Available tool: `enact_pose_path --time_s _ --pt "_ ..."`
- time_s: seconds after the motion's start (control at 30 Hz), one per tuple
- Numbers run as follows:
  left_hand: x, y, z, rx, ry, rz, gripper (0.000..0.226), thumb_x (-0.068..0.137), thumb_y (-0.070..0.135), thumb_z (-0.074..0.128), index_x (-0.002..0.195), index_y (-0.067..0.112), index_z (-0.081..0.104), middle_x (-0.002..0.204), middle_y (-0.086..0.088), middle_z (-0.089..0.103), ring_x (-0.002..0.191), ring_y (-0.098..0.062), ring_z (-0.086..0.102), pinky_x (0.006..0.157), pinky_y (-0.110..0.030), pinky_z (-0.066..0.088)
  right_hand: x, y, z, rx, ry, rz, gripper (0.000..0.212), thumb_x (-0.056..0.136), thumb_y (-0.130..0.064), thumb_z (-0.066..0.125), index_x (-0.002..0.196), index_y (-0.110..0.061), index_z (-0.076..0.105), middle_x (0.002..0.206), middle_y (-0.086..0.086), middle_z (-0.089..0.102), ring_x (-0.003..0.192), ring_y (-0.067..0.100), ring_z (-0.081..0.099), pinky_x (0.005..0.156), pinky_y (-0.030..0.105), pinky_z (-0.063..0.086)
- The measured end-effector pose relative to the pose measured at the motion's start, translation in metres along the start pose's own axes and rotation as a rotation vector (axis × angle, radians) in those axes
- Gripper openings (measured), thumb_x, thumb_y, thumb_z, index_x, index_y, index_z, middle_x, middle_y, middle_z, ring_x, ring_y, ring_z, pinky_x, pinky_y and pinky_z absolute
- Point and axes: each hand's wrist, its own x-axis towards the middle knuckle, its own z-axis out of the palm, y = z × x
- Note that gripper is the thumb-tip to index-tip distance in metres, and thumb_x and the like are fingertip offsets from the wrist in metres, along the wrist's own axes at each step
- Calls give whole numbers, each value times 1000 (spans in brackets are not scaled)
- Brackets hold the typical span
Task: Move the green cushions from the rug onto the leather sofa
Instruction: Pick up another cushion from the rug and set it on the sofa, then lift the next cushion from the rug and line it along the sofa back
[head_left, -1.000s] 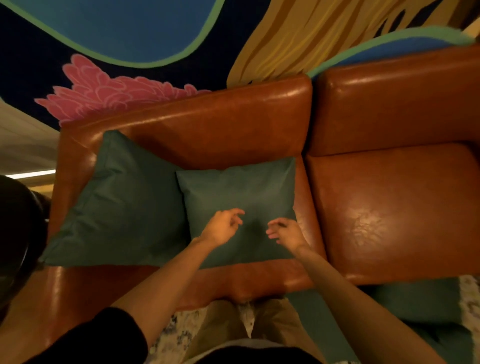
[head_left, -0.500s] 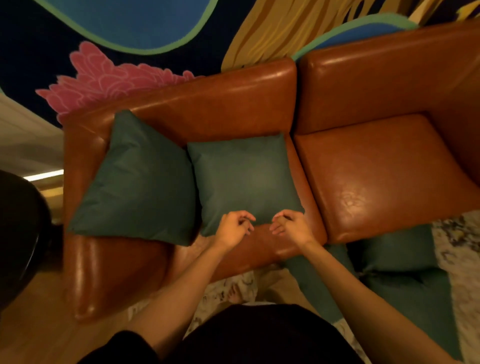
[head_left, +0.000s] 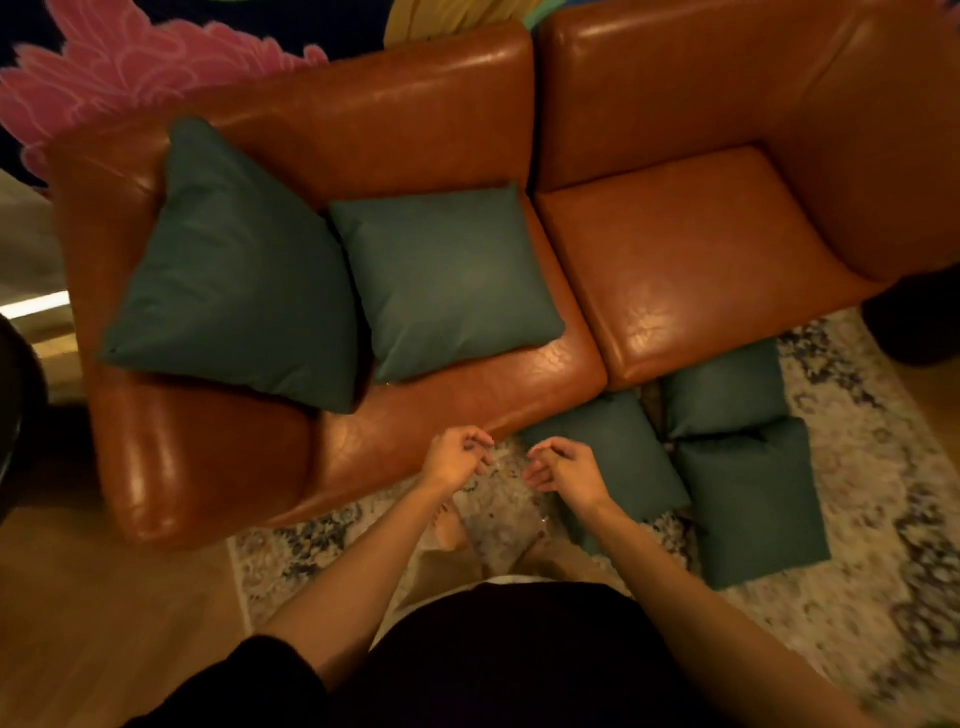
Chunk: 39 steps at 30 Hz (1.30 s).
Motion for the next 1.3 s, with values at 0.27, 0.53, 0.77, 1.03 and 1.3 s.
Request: enact_pose_path --time_s 0.27,0.53,0.77,1.03,1.3 --pt "-47 4 61 -30 38 -59 22 92 -1 46 92 6 67 70 -7 69 57 -16 61 60 -25 52 -25 46 -67 -5 25 35 25 98 -13 46 81 -4 63 63 11 66 44 10 61 46 20 49" --pt "-94 -7 192 -105 29 -126 30 95 -7 40 79 8 60 64 -8 63 53 -17 59 51 -22 50 -59 136 -180 104 -19 63 45 102 -31 43 69 -7 63 52 5 66 42 14 60 46 21 47" --pt "-145 18 281 -85 19 -161 24 93 -9 36 99 -3 59 68 -13 67 45 -6 60 47 -16 49 -73 215 -277 197 -4 164 48 102 -33 41 69 -5 62 46 7 64 36 15 58 48 23 40" --pt "-146 29 304 -99 71 -217 26 95 -5 37 106 -4 60 79 -14 65 42 -1 58 42 -10 41 -57 224 -323 89 -22 247 31 99 -16 44 76 -2 59 46 5 64 36 15 59 51 26 47" --pt "-91 32 279 -193 134 -264 26 95 -3 40 108 -7 61 79 -16 66 41 -4 59 42 -13 44 -9 196 -338 -85 -51 250 18 93 -3 46 85 0 61 61 15 66 45 21 61 47 23 42"
